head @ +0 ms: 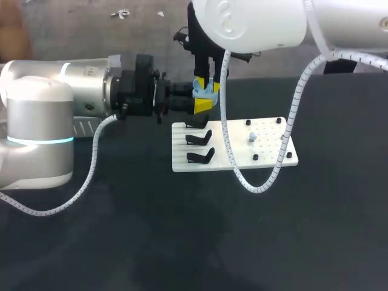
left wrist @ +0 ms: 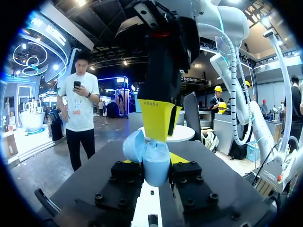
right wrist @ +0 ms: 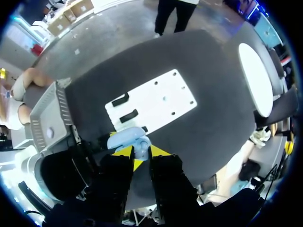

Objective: Pick up each earbud case from the left stands, insert the matching earbuds, close the lid, and place the case in the box.

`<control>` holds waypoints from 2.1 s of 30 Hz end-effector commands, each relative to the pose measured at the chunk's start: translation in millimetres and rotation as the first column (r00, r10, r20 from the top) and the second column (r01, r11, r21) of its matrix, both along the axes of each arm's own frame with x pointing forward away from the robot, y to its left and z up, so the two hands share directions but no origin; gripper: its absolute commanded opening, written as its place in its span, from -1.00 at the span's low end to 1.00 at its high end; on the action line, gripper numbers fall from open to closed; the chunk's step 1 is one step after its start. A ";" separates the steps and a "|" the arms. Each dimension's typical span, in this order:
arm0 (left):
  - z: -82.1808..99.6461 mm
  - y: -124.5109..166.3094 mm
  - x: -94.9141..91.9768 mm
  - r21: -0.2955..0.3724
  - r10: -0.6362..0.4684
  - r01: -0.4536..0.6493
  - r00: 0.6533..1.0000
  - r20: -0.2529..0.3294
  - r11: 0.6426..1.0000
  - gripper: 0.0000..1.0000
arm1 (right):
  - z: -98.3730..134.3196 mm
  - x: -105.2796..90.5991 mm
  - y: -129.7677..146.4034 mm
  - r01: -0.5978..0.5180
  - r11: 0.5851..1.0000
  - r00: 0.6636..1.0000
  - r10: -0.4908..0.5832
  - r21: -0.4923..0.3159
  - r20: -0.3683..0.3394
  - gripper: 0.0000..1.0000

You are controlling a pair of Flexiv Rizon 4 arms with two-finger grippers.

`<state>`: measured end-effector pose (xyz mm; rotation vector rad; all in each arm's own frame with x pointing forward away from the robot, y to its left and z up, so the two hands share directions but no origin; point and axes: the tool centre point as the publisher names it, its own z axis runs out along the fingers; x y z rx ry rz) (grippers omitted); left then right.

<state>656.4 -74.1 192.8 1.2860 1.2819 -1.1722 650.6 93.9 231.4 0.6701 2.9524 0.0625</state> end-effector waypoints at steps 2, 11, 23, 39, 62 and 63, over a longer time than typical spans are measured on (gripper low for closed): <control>-1.1 0.0 -0.7 -0.005 0.002 -0.002 1.000 0.004 1.000 -1.00 | -2.3 2.9 1.7 0.001 1.000 1.000 -0.001 -0.002 -0.009 -1.00; -1.1 0.0 -0.7 -0.005 0.002 -0.002 1.000 0.004 1.000 -1.00 | -6.1 3.3 2.1 0.001 1.000 1.000 0.000 0.004 -0.026 -1.00; -1.1 0.0 -0.7 -0.005 0.002 -0.002 1.000 0.004 1.000 -1.00 | 14.3 -28.7 -21.2 -0.093 0.991 0.990 0.081 0.100 0.114 1.00; -1.1 0.0 -0.7 -0.005 0.002 -0.002 1.000 0.004 1.000 -1.00 | 2.8 -56.7 -96.4 -0.126 0.992 0.962 0.119 0.012 0.247 1.00; -1.1 0.0 -0.7 -0.005 0.002 -0.002 1.000 0.004 1.000 -1.00 | -16.0 -41.5 -113.5 -0.037 0.999 0.963 0.033 0.008 0.267 1.00; -1.1 0.0 -0.7 -0.005 0.002 -0.002 1.000 0.004 1.000 -1.00 | -18.0 -40.5 -114.9 -0.029 0.999 0.962 0.021 0.023 0.272 1.00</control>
